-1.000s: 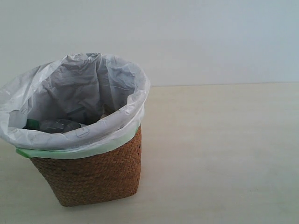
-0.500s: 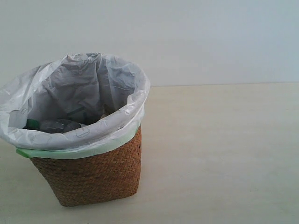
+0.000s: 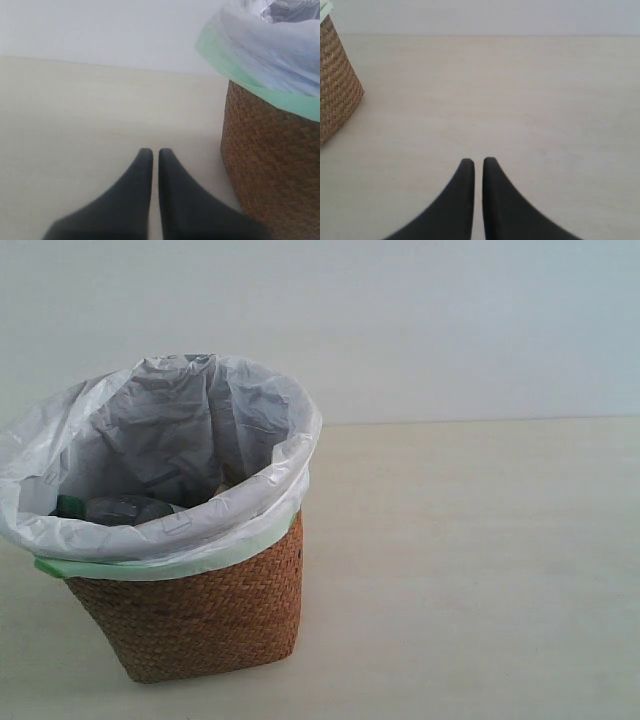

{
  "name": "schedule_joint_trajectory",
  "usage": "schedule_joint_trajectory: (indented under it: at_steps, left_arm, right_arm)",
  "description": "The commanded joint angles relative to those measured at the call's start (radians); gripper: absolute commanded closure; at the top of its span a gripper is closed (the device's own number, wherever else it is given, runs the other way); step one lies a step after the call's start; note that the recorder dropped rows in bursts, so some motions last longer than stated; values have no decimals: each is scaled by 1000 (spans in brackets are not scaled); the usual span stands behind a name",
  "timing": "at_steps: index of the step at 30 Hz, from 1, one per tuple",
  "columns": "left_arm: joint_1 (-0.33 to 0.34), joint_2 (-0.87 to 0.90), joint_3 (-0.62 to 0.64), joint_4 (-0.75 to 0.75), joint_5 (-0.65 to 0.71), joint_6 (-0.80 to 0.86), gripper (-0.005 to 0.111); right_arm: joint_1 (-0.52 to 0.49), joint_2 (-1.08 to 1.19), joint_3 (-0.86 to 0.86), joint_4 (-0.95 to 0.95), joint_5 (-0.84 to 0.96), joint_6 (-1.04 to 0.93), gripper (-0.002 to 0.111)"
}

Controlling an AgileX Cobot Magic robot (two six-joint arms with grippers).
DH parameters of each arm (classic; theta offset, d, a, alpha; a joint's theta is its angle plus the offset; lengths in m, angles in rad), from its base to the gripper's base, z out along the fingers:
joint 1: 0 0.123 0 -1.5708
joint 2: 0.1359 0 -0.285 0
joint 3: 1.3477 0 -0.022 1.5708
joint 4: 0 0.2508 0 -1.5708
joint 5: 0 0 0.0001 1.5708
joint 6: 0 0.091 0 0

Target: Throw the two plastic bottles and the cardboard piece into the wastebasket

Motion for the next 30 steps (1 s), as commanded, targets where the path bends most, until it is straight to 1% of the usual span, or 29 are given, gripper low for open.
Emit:
schedule_joint_trajectory:
  at_steps: [1, 8, 10, 11, 13, 30]
  left_arm:
    - [-8, -3, 4, 5, -4, -5, 103]
    - [-8, -3, 4, 5, -4, -5, 103]
    - [-8, -3, 4, 5, -4, -5, 103]
    - [-8, -3, 4, 5, -4, -5, 103]
    - [-8, -3, 4, 5, -4, -5, 103]
    - [-8, -3, 4, 5, -4, -5, 103]
  right_arm:
    - [-2, -5, -1, -3, -3, -2, 106]
    - [-4, -5, -1, -3, -3, -2, 106]
    - [-32, -5, -1, -3, -3, -2, 106]
    - [-69, -5, -1, -3, -3, -2, 106]
    - [-95, -5, -1, -3, -3, 1, 106]
    - [-91, -5, -1, -3, -3, 0, 106]
